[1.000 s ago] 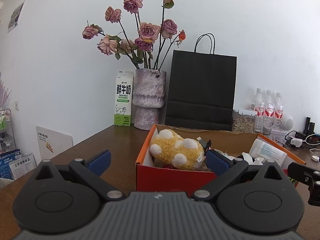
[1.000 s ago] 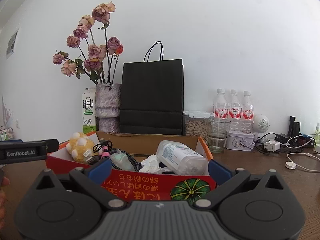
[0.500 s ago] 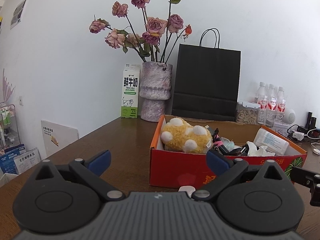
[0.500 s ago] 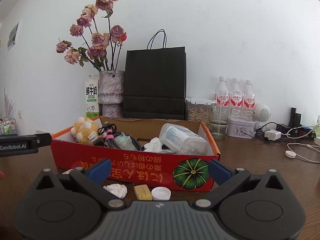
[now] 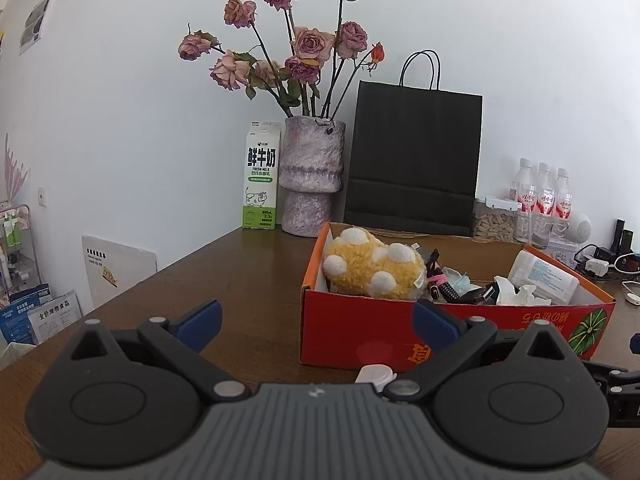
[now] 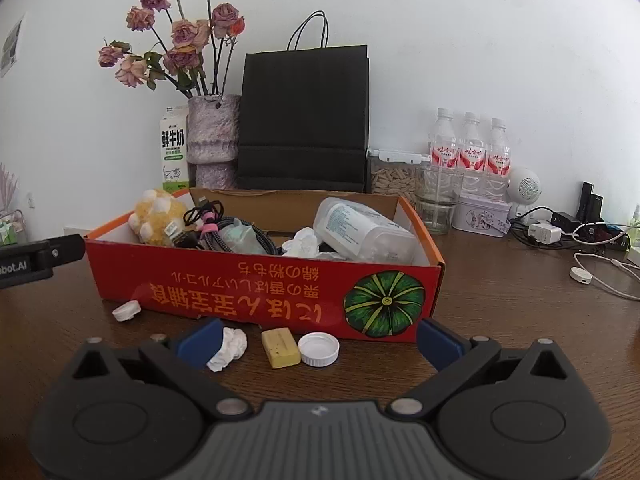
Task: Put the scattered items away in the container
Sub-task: 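Withdraw both tools from the box toward the items on the table, then grasp the white crumpled tissue with the right tool while the left tool grasps the white cap, then carry the tissue and cap over the box and open both tools, then withdraw both tools from the box toward the soap bar and cap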
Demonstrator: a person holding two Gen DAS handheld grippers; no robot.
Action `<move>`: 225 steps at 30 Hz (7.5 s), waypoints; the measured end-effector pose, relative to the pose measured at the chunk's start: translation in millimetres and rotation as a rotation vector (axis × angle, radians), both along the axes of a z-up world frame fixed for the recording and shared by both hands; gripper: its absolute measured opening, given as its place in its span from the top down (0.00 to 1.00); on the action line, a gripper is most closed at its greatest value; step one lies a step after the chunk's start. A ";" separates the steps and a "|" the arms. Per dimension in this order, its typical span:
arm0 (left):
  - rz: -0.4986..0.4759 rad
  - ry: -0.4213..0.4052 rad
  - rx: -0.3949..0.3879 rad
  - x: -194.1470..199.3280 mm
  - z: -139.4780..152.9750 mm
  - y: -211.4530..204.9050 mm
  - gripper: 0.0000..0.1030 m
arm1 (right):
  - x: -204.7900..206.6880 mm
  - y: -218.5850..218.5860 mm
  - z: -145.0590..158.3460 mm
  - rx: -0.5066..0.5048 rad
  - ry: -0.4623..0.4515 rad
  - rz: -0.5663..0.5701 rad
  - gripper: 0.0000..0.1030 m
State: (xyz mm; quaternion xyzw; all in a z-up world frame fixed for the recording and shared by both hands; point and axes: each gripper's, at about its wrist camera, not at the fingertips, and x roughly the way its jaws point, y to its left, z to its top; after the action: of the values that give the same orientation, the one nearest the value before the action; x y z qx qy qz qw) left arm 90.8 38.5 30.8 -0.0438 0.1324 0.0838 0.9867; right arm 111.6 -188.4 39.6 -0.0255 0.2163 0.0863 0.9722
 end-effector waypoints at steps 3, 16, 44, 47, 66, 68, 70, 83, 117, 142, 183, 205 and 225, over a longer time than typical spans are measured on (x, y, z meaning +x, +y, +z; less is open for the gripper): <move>0.002 0.018 0.004 2.4 -1.1 -0.2 0.00 | 4.6 -0.5 -2.3 0.000 0.033 -0.008 0.00; -0.052 0.202 -0.013 25.8 -12.6 15.8 0.00 | 13.2 1.0 -9.8 0.013 0.125 0.063 0.08; -0.205 0.299 0.000 46.7 -20.9 2.9 0.86 | 16.5 33.5 -6.0 -0.029 0.103 0.143 0.31; -0.207 0.297 -0.003 45.2 -20.5 3.8 0.87 | 19.0 41.1 -6.7 -0.039 0.114 0.165 0.41; -0.199 0.332 -0.026 59.1 -26.5 4.1 0.57 | 37.8 56.1 -12.4 -0.008 0.179 0.247 0.78; -0.217 0.342 -0.030 62.3 -27.6 2.9 0.64 | 34.7 55.7 -10.9 -0.007 0.159 0.249 0.78; -0.239 0.344 -0.043 63.7 -28.3 3.9 0.83 | 32.1 56.8 -10.1 -0.013 0.147 0.256 0.78; -0.232 0.280 -0.045 52.0 -23.6 5.4 0.88 | 25.8 53.7 -5.6 -0.009 0.097 0.239 0.78; -0.174 0.029 -0.005 14.2 30.3 -27.8 0.88 | -19.6 25.6 24.7 0.036 -0.228 0.168 0.78; -0.206 0.008 -0.001 119.1 24.4 -53.7 0.88 | 95.5 9.8 27.8 0.107 -0.207 0.079 0.78; 0.000 -0.120 0.062 66.4 21.3 -61.6 0.00 | 49.1 -14.7 41.3 0.088 -0.229 0.036 0.00; -0.081 0.019 0.036 33.0 7.5 -80.9 0.00 | 25.9 -62.5 10.7 0.049 0.013 0.068 0.00; -0.068 0.198 -0.081 48.5 5.3 -58.4 0.00 | 63.0 -37.8 -14.1 0.022 0.199 0.077 0.26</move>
State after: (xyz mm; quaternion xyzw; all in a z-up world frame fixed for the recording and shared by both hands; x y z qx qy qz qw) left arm 139.3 -19.9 36.1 -0.0704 0.2341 0.0488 0.9684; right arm 174.6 -226.3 25.4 -0.0146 0.3098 0.1282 0.9420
